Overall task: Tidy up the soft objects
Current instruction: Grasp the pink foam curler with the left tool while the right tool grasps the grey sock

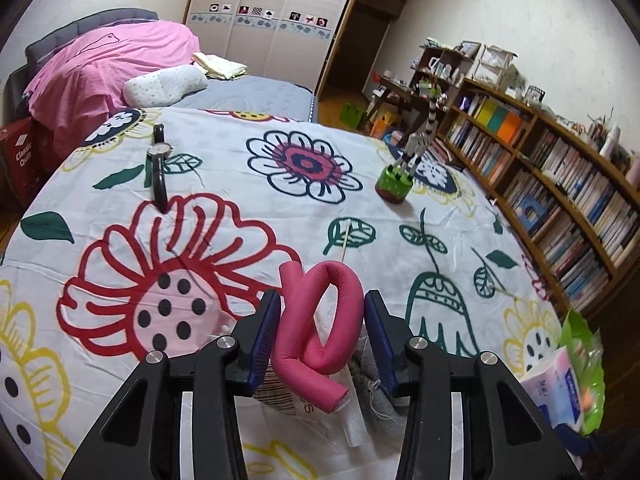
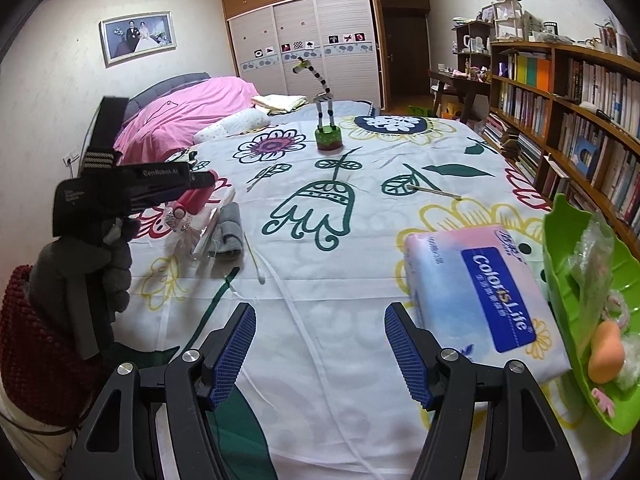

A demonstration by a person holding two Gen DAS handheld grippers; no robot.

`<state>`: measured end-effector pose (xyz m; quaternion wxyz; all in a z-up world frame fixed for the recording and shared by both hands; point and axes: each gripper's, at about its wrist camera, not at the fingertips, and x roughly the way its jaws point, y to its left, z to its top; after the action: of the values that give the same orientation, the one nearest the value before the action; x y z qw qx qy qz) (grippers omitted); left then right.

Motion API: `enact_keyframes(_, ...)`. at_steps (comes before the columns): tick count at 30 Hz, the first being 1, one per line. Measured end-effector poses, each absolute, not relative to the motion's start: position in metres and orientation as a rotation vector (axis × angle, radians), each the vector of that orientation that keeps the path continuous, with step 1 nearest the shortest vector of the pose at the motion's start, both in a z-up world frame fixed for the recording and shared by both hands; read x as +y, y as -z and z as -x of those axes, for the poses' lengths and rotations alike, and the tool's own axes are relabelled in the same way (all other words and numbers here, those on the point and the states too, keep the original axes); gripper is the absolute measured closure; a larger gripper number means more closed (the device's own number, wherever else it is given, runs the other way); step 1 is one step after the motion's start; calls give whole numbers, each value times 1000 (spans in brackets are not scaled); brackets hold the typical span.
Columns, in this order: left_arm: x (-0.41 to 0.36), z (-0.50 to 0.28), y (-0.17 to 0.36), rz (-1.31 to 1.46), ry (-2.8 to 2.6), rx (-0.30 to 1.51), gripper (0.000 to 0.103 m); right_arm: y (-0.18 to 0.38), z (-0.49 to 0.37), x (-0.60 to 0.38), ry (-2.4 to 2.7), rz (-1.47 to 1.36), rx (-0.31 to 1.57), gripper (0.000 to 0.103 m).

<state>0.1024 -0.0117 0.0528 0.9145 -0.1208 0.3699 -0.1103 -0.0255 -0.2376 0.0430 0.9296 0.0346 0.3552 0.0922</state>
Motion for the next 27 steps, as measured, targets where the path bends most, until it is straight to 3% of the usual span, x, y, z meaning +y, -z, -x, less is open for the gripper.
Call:
enact_keyframes(16, 4, -80, -100, 276, 248, 670, 59, -41, -12, -195, -282, -62, 760, 33)
enact_keyframes(27, 21, -73, -116, 304, 239, 626, 59, -24, -55, -158, -336, -1, 825, 59)
